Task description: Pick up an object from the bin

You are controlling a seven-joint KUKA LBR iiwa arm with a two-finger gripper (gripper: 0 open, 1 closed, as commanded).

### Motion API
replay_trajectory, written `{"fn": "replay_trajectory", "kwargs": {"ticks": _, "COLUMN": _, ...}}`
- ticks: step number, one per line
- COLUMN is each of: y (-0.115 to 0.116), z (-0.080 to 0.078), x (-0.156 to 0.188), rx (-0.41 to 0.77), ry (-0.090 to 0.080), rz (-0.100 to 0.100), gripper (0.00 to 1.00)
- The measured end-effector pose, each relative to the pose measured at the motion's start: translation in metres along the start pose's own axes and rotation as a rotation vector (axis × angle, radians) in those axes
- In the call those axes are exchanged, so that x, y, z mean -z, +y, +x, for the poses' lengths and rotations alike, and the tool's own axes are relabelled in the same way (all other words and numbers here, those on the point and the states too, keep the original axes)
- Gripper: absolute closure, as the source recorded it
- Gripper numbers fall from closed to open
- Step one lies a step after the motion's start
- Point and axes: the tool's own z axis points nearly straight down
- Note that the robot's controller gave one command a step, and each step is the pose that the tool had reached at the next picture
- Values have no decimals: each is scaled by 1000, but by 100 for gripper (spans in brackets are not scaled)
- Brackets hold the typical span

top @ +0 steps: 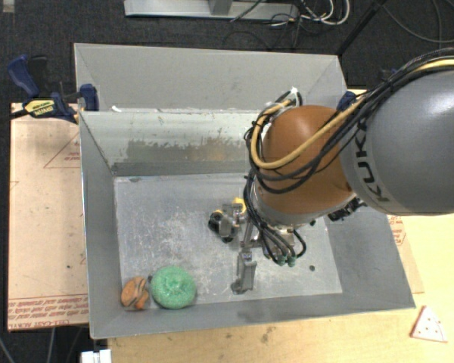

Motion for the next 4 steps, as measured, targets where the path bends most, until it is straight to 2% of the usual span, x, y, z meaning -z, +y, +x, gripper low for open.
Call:
{"fn": "replay_trajectory", "kwargs": {"ticks": 1, "y": -1, "z": -2, "x": 4, "rx": -4, "ry": -8, "rz": -1, "gripper": 0}}
{"fn": "replay_trajectory", "kwargs": {"ticks": 2, "y": 39, "z": -3, "x": -56, "rx": 131, "ry": -11, "rz": -1, "gripper": 0}}
{"fn": "replay_trajectory", "kwargs": {"ticks": 3, "y": 99, "z": -9, "x": -60, "rx": 198, "ry": -13, "rz": -4, "gripper": 0}}
{"fn": "replay_trajectory", "kwargs": {"ticks": 4, "y": 84, "z": -2, "x": -62, "rx": 71, "ry": -9, "rz": -1, "gripper": 0}}
